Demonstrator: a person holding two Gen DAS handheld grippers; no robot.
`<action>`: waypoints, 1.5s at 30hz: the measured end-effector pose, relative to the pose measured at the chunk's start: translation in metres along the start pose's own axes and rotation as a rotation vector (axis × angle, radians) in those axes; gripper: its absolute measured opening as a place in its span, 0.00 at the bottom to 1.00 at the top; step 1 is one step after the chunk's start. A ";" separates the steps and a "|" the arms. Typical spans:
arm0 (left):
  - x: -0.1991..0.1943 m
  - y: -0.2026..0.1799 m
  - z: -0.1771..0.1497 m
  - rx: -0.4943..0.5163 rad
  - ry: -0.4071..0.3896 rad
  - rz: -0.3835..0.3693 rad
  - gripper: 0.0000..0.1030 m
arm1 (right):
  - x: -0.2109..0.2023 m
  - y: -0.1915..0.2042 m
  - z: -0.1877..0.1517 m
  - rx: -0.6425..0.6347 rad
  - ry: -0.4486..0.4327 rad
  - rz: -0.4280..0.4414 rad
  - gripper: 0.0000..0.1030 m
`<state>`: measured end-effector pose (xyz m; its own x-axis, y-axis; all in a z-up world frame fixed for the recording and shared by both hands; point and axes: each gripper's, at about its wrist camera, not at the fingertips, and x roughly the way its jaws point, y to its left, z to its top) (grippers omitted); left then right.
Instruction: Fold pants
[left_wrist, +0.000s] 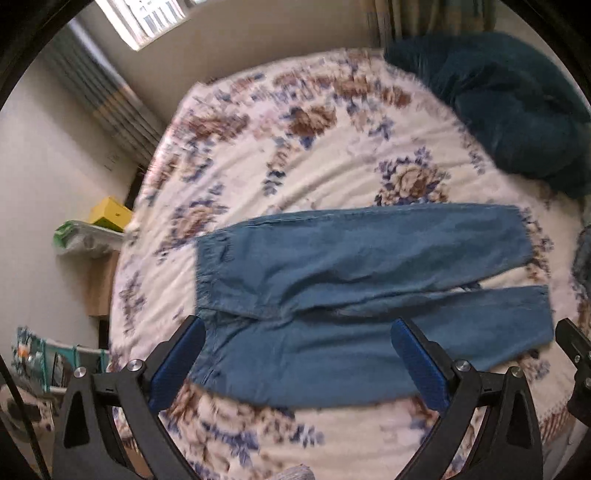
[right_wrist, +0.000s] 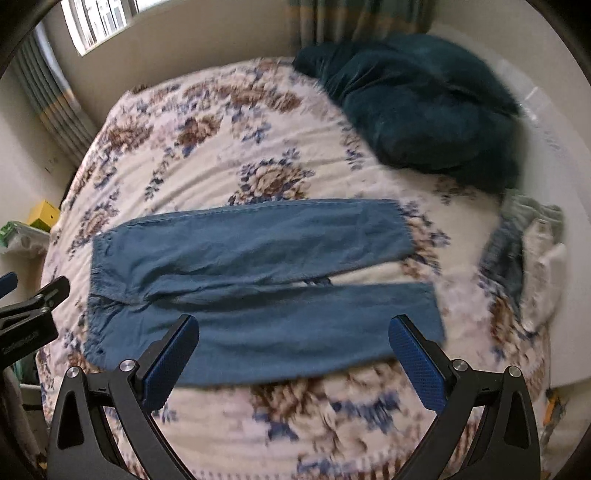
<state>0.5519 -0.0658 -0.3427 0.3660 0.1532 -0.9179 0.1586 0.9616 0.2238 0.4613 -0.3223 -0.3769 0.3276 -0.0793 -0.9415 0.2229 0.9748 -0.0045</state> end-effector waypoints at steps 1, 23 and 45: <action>0.021 -0.004 0.011 0.009 0.019 0.004 1.00 | 0.028 0.003 0.014 -0.008 0.026 0.004 1.00; 0.345 -0.067 0.140 0.181 0.376 -0.148 0.99 | 0.514 0.067 0.202 -0.468 0.517 0.033 0.96; 0.326 -0.029 0.147 0.124 0.265 -0.103 0.99 | 0.551 0.087 0.187 -0.700 0.460 0.052 0.89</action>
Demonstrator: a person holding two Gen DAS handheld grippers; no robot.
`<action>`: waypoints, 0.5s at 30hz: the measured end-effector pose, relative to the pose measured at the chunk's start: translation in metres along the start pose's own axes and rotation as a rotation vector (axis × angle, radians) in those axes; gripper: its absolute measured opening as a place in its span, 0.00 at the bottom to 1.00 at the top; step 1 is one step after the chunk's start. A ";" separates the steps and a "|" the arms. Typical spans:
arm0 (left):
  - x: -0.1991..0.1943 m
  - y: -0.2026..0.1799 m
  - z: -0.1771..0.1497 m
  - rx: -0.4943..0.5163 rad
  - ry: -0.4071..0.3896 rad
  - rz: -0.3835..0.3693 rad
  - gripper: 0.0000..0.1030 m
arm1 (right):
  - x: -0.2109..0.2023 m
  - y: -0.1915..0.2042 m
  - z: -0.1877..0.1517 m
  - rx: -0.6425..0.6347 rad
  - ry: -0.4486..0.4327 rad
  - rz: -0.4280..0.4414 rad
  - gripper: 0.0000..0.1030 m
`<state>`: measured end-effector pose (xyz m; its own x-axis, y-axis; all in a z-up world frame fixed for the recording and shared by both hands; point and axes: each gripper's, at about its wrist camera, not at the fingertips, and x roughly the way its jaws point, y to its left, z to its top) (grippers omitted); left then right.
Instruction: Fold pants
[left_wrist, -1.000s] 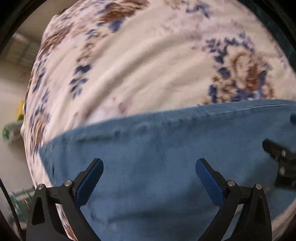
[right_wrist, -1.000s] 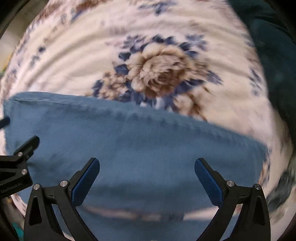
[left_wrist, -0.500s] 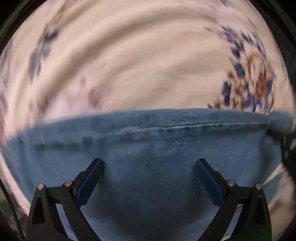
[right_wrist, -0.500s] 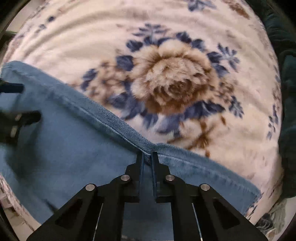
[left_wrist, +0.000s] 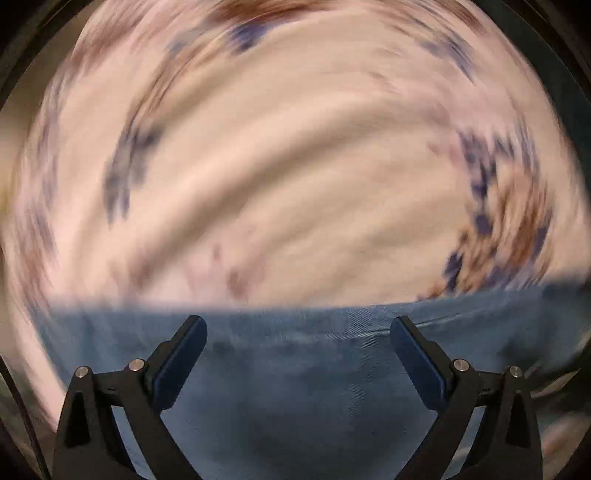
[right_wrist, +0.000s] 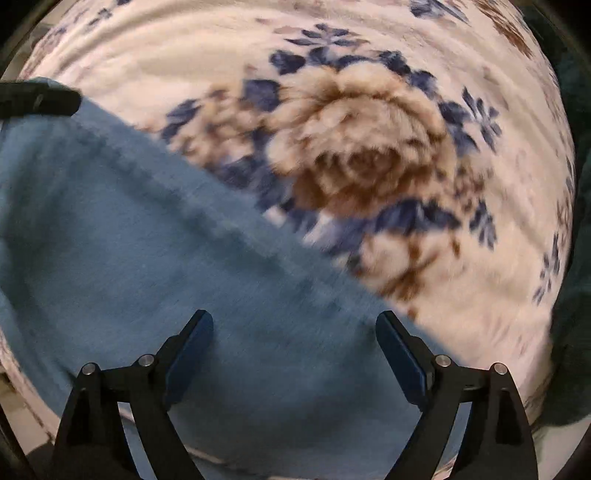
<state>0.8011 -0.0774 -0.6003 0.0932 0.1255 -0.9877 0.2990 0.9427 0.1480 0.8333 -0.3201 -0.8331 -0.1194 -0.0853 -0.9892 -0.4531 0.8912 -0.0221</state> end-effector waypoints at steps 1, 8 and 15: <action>0.001 -0.012 0.000 0.087 -0.027 0.028 0.99 | 0.004 -0.006 0.011 0.007 0.008 0.005 0.89; 0.047 -0.069 -0.018 0.553 0.118 -0.004 0.99 | 0.024 -0.023 0.064 -0.005 0.078 0.061 0.89; 0.059 -0.068 -0.021 0.536 0.144 -0.106 0.72 | 0.027 -0.025 0.069 -0.014 0.075 0.087 0.87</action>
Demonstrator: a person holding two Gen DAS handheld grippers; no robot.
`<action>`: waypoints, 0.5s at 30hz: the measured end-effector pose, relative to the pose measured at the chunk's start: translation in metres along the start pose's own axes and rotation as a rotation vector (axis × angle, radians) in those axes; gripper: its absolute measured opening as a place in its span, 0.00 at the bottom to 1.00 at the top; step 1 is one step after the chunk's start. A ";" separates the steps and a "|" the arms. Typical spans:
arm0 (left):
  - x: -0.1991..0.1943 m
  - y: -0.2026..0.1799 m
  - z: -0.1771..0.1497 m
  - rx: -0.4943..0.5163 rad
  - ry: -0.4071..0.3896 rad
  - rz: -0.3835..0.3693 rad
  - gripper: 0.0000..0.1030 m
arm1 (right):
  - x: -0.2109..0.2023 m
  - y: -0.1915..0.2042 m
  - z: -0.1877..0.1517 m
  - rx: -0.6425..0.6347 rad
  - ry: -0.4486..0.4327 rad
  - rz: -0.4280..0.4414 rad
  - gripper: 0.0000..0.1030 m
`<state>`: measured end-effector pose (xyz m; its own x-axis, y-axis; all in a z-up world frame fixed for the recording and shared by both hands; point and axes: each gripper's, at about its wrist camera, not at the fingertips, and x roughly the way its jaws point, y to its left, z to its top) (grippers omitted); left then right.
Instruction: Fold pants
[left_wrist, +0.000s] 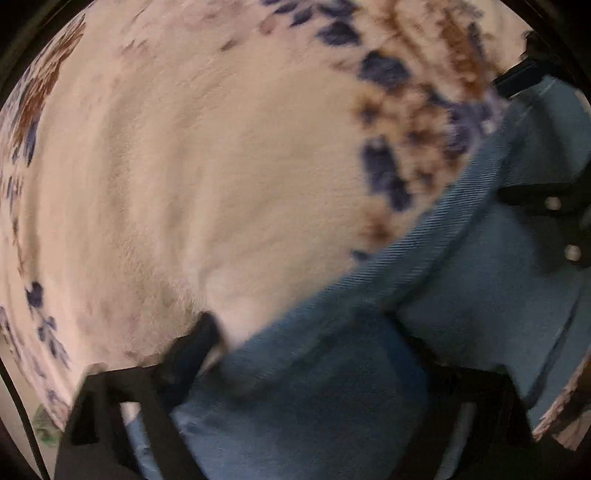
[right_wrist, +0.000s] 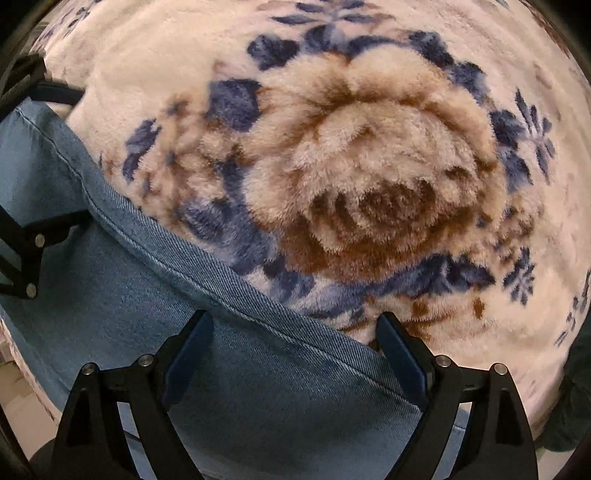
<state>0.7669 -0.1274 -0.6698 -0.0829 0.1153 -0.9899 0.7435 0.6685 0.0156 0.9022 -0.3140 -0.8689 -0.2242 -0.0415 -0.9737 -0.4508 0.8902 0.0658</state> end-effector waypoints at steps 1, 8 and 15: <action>-0.005 0.006 -0.002 -0.010 -0.013 -0.001 0.60 | 0.000 -0.001 -0.001 0.006 -0.010 0.011 0.81; -0.046 0.002 -0.038 -0.021 -0.102 0.001 0.08 | -0.027 0.014 -0.027 0.046 -0.080 0.046 0.09; -0.089 -0.027 -0.089 -0.118 -0.195 -0.073 0.07 | -0.039 0.036 -0.043 0.083 -0.152 0.053 0.06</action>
<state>0.6949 -0.0901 -0.5698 0.0052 -0.0729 -0.9973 0.6568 0.7523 -0.0515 0.8581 -0.2999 -0.8192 -0.1099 0.0700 -0.9915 -0.3676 0.9239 0.1060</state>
